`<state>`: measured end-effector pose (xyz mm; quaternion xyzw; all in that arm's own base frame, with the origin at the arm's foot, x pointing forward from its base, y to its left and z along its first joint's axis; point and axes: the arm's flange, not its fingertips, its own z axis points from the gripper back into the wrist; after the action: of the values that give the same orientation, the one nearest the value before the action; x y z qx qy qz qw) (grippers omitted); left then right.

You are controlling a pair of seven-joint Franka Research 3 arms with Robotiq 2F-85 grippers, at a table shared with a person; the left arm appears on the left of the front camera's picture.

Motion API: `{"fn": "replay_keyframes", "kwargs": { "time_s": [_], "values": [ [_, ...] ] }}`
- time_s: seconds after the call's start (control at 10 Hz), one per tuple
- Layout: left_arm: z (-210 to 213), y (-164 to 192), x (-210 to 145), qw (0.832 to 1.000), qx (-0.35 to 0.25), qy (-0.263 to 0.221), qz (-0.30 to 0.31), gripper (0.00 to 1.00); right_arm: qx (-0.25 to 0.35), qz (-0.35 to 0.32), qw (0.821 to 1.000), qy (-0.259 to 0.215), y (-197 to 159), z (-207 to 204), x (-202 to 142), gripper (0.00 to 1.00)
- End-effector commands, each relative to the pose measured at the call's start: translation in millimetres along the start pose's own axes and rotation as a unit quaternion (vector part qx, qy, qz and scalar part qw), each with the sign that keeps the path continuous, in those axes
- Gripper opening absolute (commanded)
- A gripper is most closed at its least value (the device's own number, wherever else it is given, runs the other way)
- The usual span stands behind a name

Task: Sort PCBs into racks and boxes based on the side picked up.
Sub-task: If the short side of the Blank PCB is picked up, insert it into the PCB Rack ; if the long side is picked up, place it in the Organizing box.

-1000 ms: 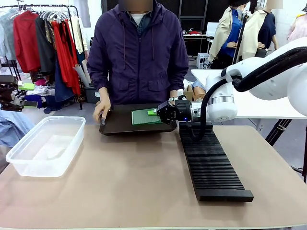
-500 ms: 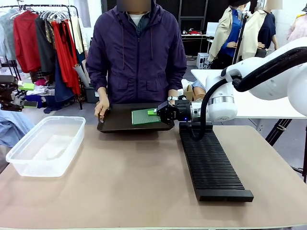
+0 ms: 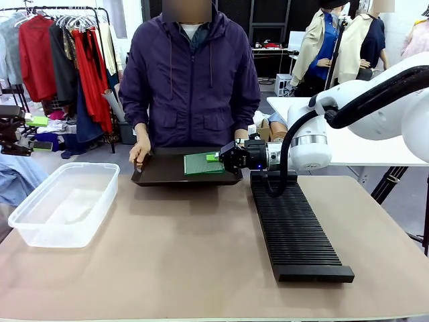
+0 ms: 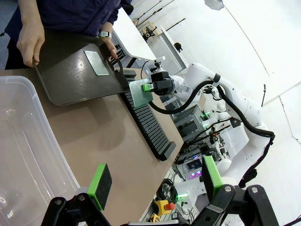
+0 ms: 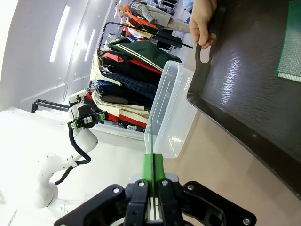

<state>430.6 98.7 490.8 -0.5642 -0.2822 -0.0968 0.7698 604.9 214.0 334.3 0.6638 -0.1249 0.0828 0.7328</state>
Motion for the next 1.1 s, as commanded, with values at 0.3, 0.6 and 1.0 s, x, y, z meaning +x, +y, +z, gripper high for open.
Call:
{"fn": "replay_keyframes", "kwargs": {
  "time_s": [0.3,0.6,1.0],
  "values": [
    [1.2,-2.4,-0.3,1.000,-0.004,0.000,0.002,1.00,-0.002,0.006,1.000,-0.007,-0.3,-2.0,-1.1,0.00],
    [1.2,-2.4,-0.3,1.000,-0.004,0.000,0.002,1.00,-0.002,0.006,1.000,-0.007,-0.3,-2.0,-1.1,0.00],
    [1.2,-2.4,-0.3,1.000,-0.004,0.000,0.002,1.00,0.066,0.040,0.997,0.025,9.2,34.2,11.1,0.00]
  ]
}}
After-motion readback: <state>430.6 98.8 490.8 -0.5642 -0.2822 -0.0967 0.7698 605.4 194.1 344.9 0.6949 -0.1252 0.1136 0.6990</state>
